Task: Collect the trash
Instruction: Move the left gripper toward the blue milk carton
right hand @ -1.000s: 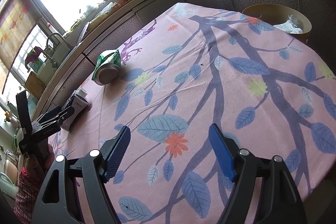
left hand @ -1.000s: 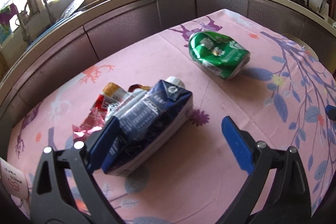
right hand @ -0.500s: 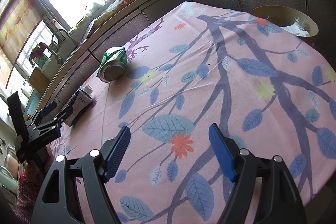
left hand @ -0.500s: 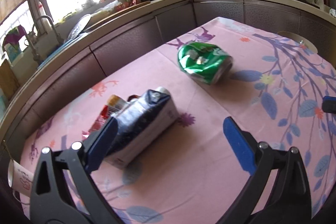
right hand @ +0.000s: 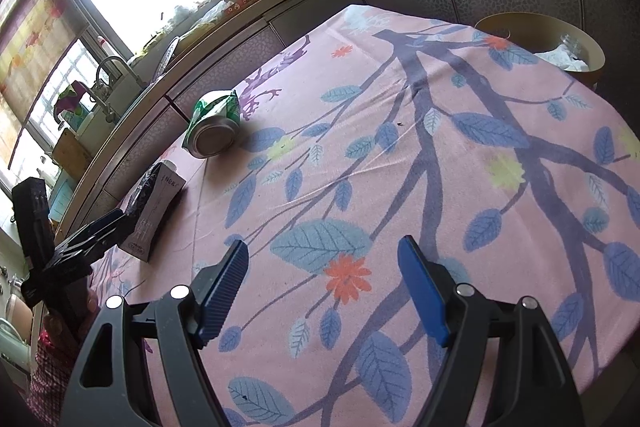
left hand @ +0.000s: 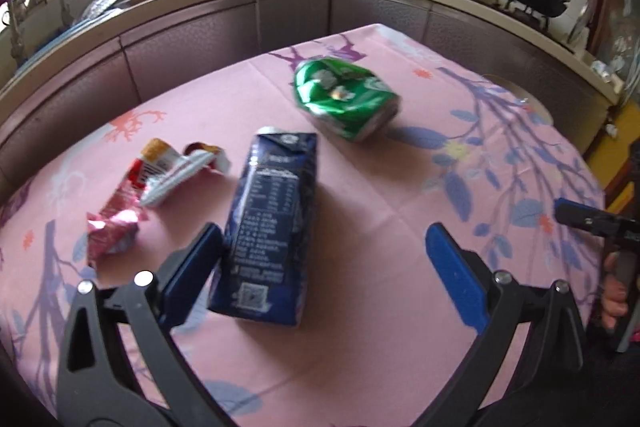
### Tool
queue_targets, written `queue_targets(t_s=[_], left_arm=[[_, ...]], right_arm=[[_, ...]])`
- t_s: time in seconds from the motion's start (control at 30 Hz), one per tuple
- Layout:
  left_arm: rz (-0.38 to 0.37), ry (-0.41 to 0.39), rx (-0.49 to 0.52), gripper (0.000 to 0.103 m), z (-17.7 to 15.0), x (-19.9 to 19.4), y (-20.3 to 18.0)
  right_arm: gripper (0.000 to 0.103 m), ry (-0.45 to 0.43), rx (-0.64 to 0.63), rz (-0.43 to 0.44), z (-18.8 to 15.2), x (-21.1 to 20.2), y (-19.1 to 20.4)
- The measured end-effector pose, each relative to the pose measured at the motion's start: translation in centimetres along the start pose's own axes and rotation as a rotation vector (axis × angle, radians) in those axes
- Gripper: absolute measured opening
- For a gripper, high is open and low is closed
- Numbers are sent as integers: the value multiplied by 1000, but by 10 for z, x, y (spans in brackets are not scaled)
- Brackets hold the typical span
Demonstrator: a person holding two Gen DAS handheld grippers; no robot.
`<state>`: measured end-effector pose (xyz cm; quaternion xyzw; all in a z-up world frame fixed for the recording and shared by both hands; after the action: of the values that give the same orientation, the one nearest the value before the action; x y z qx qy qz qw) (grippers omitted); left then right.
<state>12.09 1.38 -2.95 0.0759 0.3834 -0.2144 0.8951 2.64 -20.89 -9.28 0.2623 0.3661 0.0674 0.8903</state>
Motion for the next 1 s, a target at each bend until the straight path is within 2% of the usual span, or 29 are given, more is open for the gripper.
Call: queue_targets(t_s=[0.13,0.2,0.27,0.43,0.53,0.6,0.73,1.0], left_arm=[[-171,-32,-97,97,-11,-21,-22],[-193,-58,-163,97,-19,-30,-25],[-163,-78,-242,97,-27,-36,-21],[-31,-99,-444,97,-38,-46,10],[99,-107,-435,97,-36,-51,14],[136,-114,-422,97,-35,-54,11],[171,-103,-394,97,-38,-52,3],[184,-86,-373,97,-42,-48,-2]], right_arm=[[74,-1,6,12,0,-1,-2],[74,-1,3,12,0,-1,-2],[74,1,-4,11,0,-2,-2],[74,1,-12,14,0,-2,-2],[74,1,-11,14,0,-1,-2],[74,2,-7,15,0,-2,-3],[74,-1,14,27,0,-3,-5],[77,-11,48,68,0,-4,-9]])
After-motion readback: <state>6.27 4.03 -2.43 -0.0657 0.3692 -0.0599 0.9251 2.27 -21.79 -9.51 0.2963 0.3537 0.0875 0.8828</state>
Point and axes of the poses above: each gripper's, at about its wrist camera, not at the fingertips, and x roughly the way its jaws point, y to its left, z to its top, the point moved 1 cm from there along x, roughly the way its jaws point, and after that the axes turned 5 degrees about z, right-handed, at the moved point
